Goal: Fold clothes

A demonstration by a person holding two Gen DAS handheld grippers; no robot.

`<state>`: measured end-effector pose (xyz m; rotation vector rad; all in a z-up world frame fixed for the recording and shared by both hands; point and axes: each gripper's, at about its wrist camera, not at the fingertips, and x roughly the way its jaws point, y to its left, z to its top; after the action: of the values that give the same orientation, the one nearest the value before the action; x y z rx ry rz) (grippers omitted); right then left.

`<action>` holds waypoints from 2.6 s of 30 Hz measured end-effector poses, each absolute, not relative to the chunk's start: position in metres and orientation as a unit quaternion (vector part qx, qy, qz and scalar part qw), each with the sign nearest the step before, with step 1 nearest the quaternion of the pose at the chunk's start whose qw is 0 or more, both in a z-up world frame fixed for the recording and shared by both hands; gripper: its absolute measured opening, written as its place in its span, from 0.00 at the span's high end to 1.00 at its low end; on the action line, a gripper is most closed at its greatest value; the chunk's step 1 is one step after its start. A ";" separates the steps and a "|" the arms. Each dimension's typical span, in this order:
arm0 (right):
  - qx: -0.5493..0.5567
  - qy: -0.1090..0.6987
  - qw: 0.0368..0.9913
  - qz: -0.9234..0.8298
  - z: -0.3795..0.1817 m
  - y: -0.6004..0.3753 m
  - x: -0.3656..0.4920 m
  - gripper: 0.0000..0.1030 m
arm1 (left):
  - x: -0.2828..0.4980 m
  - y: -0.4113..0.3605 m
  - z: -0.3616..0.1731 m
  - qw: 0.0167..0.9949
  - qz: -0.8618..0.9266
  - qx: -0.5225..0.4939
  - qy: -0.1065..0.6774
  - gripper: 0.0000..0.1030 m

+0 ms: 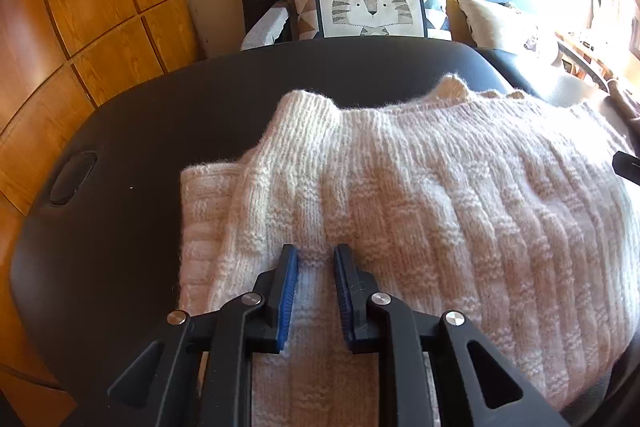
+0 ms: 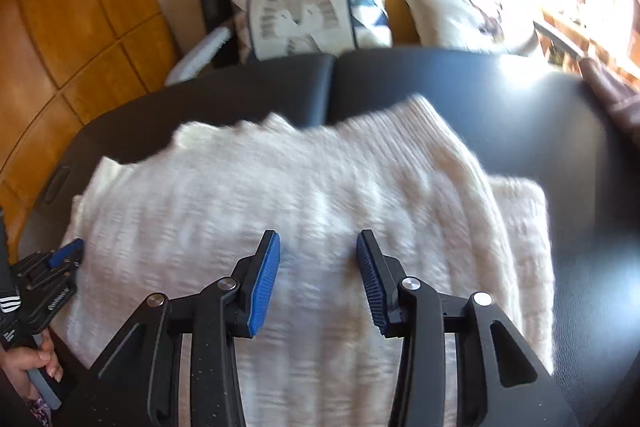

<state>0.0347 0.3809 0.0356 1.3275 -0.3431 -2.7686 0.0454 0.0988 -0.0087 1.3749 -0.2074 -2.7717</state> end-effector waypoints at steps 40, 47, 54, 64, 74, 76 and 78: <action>0.419 -0.159 -0.022 -0.894 0.024 0.435 0.050 0.58 | 0.048 0.092 -0.016 0.021 -0.898 0.435 -0.056 0.81; 0.419 -0.196 -0.025 -0.886 0.037 0.438 0.059 0.58 | 0.046 0.093 -0.014 0.023 -0.896 0.439 -0.059 0.81; 0.417 -0.189 -0.015 -0.889 0.035 0.435 0.063 0.50 | 0.046 0.095 -0.014 0.026 -0.896 0.440 -0.061 0.81; 0.419 -0.161 -0.016 -0.893 0.023 0.433 0.060 0.50 | 0.048 0.097 -0.015 0.028 -0.897 0.438 -0.060 0.81; 0.421 -0.179 -0.013 -0.889 0.023 0.437 0.061 0.50 | 0.048 0.096 -0.015 0.024 -0.896 0.439 -0.061 0.81; 0.420 -0.190 -0.013 -0.887 0.023 0.439 0.061 0.50 | 0.047 0.095 -0.014 0.019 -0.895 0.442 -0.061 0.81; 0.420 -0.193 -0.014 -0.887 0.023 0.439 0.061 0.50 | 0.043 0.092 -0.012 0.013 -0.892 0.449 -0.053 0.81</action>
<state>0.0615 0.4387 0.0227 1.3303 -0.6111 -2.8110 0.0435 0.0917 -0.0123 1.3984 -0.1662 -2.7793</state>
